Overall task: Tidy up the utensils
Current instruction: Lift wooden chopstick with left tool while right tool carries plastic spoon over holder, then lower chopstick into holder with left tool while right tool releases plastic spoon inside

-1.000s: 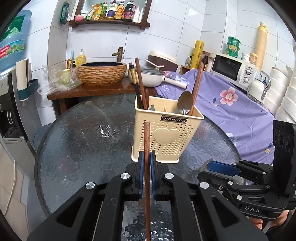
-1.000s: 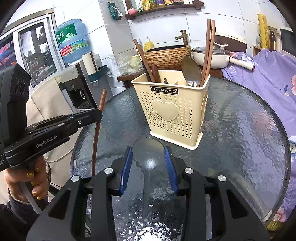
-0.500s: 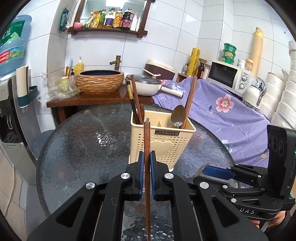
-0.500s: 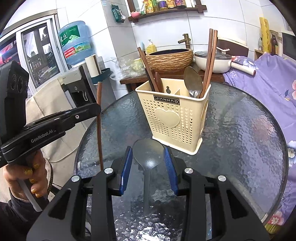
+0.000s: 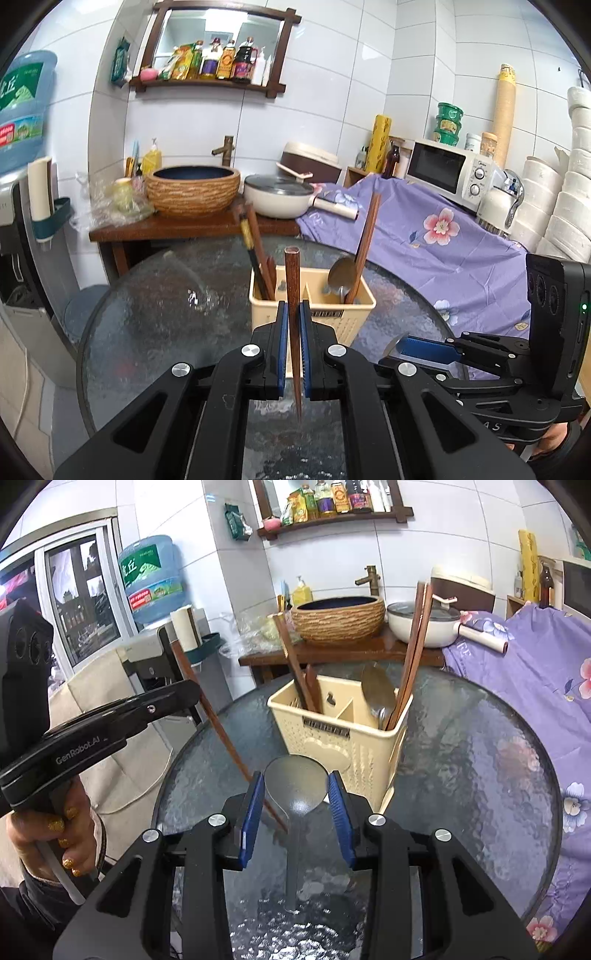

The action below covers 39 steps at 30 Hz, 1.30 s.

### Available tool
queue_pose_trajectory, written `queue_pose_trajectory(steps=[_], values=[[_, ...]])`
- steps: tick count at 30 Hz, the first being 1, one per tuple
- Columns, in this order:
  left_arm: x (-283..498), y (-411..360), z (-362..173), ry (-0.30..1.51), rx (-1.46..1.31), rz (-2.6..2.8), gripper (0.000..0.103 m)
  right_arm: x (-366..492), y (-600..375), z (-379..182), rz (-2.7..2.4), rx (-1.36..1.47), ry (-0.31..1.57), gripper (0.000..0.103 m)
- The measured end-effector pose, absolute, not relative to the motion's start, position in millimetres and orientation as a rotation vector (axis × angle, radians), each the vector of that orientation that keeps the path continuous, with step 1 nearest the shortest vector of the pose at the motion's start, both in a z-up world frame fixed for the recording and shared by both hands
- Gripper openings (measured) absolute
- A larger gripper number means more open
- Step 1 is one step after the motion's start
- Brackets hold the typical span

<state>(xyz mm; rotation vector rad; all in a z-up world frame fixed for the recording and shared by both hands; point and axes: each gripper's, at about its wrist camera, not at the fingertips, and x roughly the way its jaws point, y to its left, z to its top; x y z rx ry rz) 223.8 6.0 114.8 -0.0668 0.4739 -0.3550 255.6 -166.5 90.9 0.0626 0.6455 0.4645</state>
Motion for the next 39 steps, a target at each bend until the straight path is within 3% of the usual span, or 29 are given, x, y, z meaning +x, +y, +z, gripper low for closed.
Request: queue_pose_trajectory(steps=[12, 23, 39], values=[[238, -5, 185, 0.386, -0.046, -0.393, 0.006, 293, -185, 153, 0.442, 0.133, 0.585, 0.036], [252, -18, 273, 0.226, -0.010, -0.306, 0.006, 323, -174, 221, 0.371, 0.083, 0.394, 0.036], [318, -19, 172, 0.411, -0.071, -0.241, 0.006, 350, -163, 126, 0.246, -0.012, 0.421, 0.036]])
